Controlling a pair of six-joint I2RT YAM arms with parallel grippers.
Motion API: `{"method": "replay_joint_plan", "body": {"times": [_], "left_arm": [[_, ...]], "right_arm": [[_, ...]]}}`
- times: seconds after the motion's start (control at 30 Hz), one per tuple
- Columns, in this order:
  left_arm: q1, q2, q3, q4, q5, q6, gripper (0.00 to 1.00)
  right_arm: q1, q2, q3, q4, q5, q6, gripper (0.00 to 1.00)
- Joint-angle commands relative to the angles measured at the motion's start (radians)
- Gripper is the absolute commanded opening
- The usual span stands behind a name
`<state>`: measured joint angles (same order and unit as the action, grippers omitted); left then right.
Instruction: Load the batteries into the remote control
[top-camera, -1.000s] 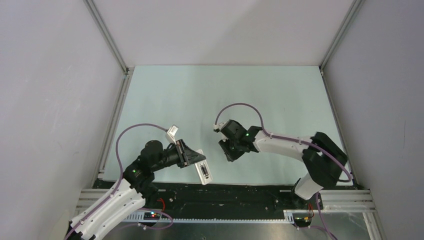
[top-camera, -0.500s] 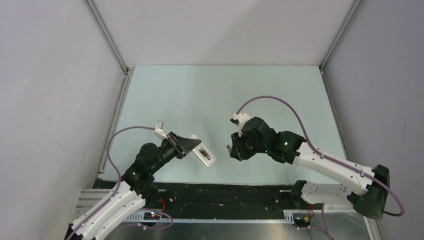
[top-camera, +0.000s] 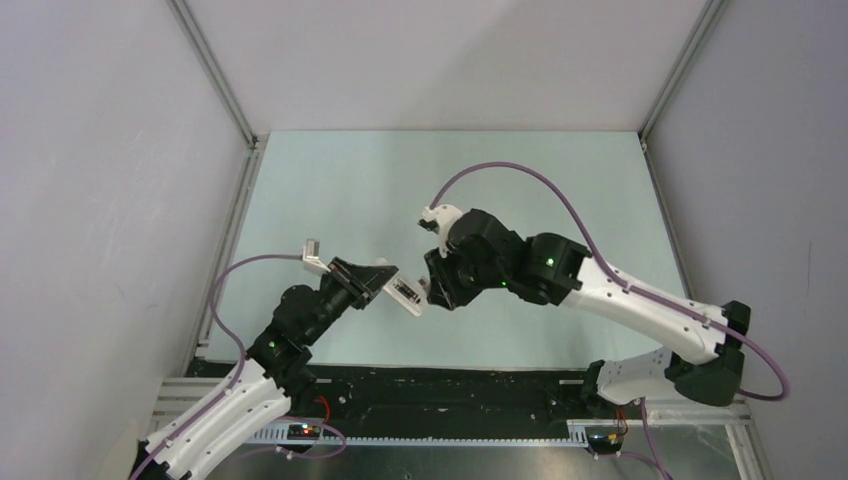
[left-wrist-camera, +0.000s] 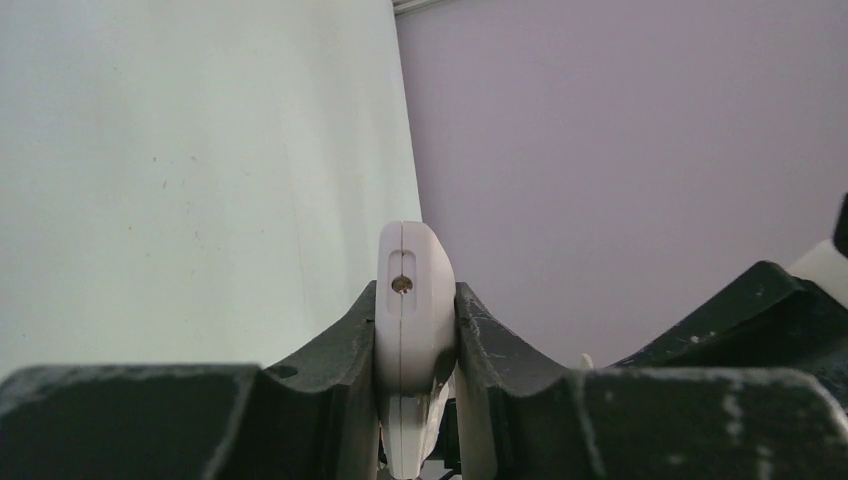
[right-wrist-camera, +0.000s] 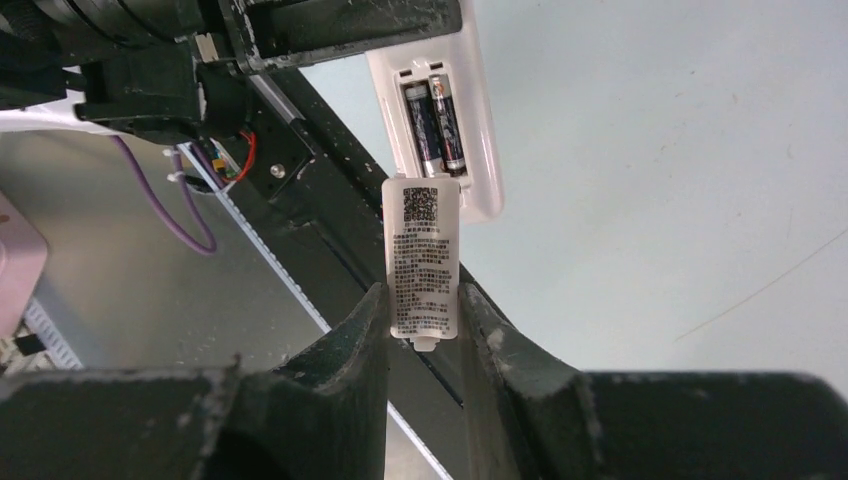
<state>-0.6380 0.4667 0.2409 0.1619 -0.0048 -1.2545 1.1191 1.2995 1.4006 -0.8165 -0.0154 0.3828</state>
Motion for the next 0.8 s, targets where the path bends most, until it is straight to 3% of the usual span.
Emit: {"method": "replay_joint_plan", "body": {"times": [0.0, 0.23, 0.77], "left_arm": [[0.007, 0.018, 0.002, 0.077, -0.003, -0.026, 0.06], [0.006, 0.007, -0.003, 0.096, -0.007, -0.054, 0.07], [0.006, 0.016, -0.03, 0.122, 0.029, -0.101, 0.06]], "right_arm": [[0.009, 0.083, 0.144, -0.147, 0.029, -0.098, 0.17], [0.01, 0.206, 0.258, -0.249, 0.045, -0.134, 0.16], [0.045, 0.315, 0.387, -0.251, 0.114, -0.158, 0.15]]}}
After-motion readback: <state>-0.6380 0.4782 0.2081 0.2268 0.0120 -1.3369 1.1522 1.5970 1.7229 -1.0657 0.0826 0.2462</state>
